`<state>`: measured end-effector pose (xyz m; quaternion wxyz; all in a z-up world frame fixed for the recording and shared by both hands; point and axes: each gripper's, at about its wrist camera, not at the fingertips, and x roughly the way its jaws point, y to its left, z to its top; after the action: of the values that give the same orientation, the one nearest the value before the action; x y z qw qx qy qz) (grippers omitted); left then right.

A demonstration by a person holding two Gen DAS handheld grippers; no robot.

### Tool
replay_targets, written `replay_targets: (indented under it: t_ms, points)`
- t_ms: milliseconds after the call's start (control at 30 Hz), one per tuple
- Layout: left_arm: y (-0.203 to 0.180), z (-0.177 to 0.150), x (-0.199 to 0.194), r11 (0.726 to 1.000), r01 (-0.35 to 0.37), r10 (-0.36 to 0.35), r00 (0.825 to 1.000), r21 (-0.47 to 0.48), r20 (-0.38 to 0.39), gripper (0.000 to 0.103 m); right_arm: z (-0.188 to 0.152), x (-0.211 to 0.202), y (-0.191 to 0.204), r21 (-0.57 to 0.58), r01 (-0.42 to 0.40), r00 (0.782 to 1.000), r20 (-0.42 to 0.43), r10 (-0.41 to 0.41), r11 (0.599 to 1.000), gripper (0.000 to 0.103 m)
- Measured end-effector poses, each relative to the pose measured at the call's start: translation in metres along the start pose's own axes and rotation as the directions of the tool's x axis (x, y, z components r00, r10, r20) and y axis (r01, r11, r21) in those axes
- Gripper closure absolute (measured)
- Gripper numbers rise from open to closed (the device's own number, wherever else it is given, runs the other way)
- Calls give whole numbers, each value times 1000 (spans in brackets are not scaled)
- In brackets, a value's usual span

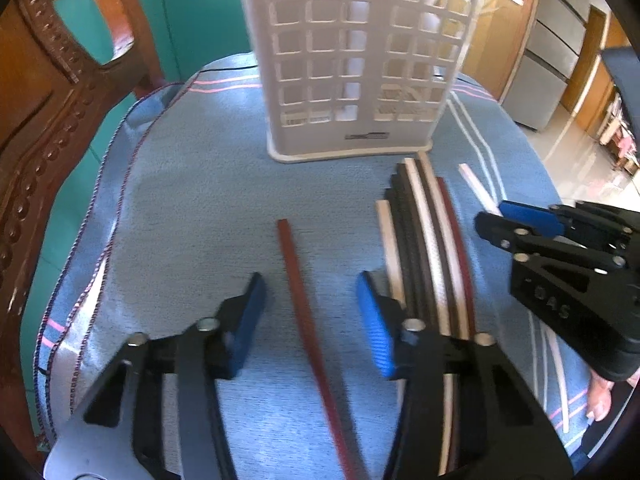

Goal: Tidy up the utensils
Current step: 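Grasp a dark red chopstick with the left tool while the right grasps a light wooden one, then lift both chopsticks into the white basket and open both tools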

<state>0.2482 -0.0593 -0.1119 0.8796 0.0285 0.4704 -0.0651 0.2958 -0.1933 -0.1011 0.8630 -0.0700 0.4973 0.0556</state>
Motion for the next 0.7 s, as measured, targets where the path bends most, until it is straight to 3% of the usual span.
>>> replay_targets:
  t_ms: [33,133,167,333,467,633,700]
  points:
    - [-2,0,-1,1000,13,-13,1000,9,1,73,0,0,0,0,-4,1000,1,4,1000,78]
    - [-1,2,0,999,33,-33,999,0,-3,93,-2,-2,1,0,-45,999,-1,45,999,92]
    - [0,3,0,999,41,-41,999,-9,-5,94,-2,-3,2,-1,-47,999,2,47,999,96]
    - [7,4,-1,997,71,-71,997,-31,-1,96,-3,-17,-7,44,-111,993,41,109,993,97]
    - [14,7,-20,993,109,-107,993,-49,55,96,-4,-38,-17,67,-161,983,98,154,985,97]
    - [27,9,-80,981,180,-164,968,-69,193,96,-9,-104,-34,76,-280,937,240,255,957,97]
    - [30,12,-108,979,195,-173,950,-61,261,96,-13,-138,-40,65,-317,906,316,281,946,97]
